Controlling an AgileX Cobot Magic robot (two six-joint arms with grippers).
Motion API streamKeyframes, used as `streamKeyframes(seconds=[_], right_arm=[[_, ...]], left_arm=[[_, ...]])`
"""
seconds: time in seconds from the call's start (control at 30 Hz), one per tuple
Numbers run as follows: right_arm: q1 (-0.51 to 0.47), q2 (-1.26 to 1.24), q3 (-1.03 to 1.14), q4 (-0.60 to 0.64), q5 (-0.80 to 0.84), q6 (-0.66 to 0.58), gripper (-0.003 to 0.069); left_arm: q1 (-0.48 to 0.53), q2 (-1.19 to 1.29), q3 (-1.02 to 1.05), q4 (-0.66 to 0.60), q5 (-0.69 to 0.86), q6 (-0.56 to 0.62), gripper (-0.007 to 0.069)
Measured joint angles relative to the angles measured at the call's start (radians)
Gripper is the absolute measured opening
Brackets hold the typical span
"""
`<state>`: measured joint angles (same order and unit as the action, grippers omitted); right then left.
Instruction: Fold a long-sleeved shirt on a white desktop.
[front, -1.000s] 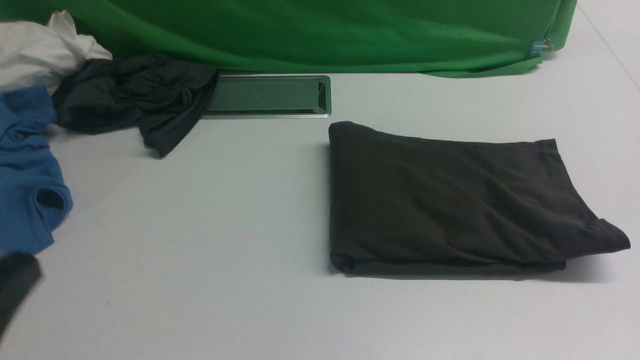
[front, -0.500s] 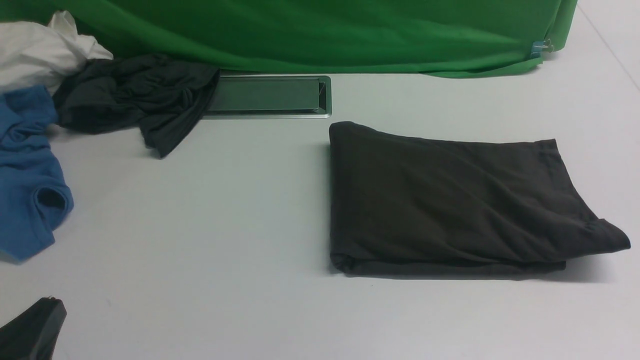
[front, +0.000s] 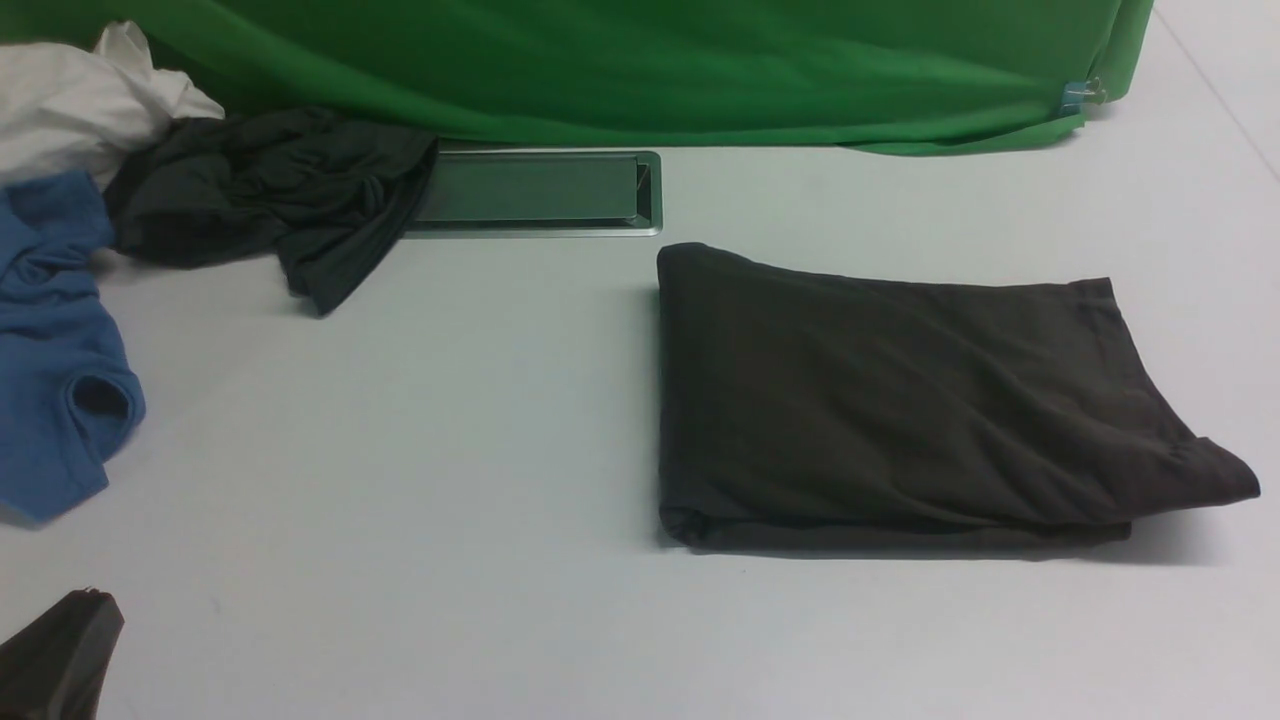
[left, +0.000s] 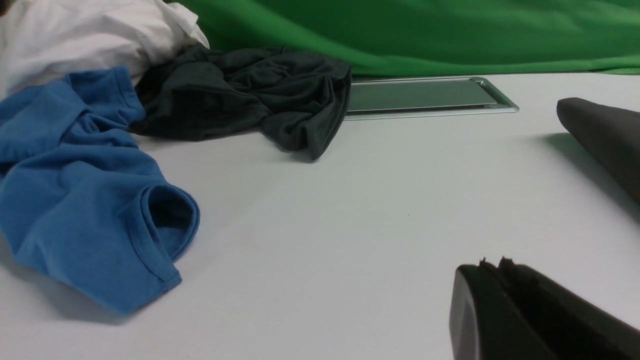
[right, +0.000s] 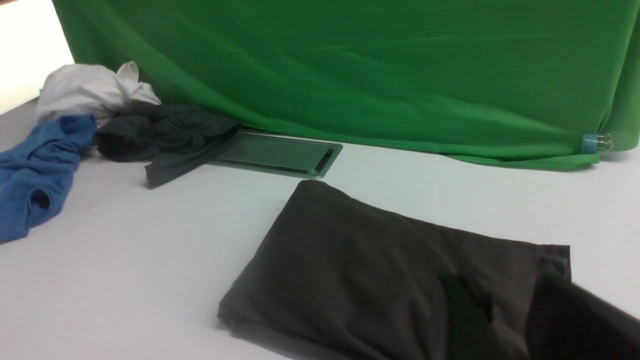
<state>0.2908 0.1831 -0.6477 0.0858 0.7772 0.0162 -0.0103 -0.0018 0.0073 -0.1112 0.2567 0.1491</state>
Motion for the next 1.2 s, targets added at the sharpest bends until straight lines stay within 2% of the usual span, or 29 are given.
streamKeyframes(seconds=[0.2,0.27,0.53,0.8,0.9,0.97,1.07,1.2], right_arm=[[0.0,0.0,0.0,0.0,0.0,0.0,0.0213],[0.0,0.0,0.0,0.0,0.0,0.0,0.0218],[-0.006,0.0,0.0,0.0,0.0,0.0,0.0223],[-0.107,0.0,0.0,-0.01,-0.003,0.0,0.0236],[-0.139,0.0,0.004,-0.074,-0.031,-0.016,0.0237],[-0.167,-0.013,0.04,-0.129,-0.084,-0.016,0.0238],[-0.198,-0.037,0.108,-0.147,-0.178,-0.023,0.0238],[-0.278,-0.121,0.343,-0.155,-0.377,0.023,0.0238]], left_arm=[[0.0,0.0,0.0,0.146,-0.003,0.0,0.0031],[0.0,0.0,0.0,0.159,-0.004,0.0,0.0032],[0.0,0.0,0.0,0.166,-0.006,0.0,0.0032],[0.0,0.0,0.0,0.166,-0.005,0.0,0.0032],[0.0,0.0,0.0,0.166,-0.005,0.0,0.0032],[0.0,0.0,0.0,0.166,-0.005,0.0,0.0032],[0.0,0.0,0.0,0.166,-0.005,0.0,0.0032],[0.0,0.0,0.0,0.166,-0.005,0.0,0.0032]])
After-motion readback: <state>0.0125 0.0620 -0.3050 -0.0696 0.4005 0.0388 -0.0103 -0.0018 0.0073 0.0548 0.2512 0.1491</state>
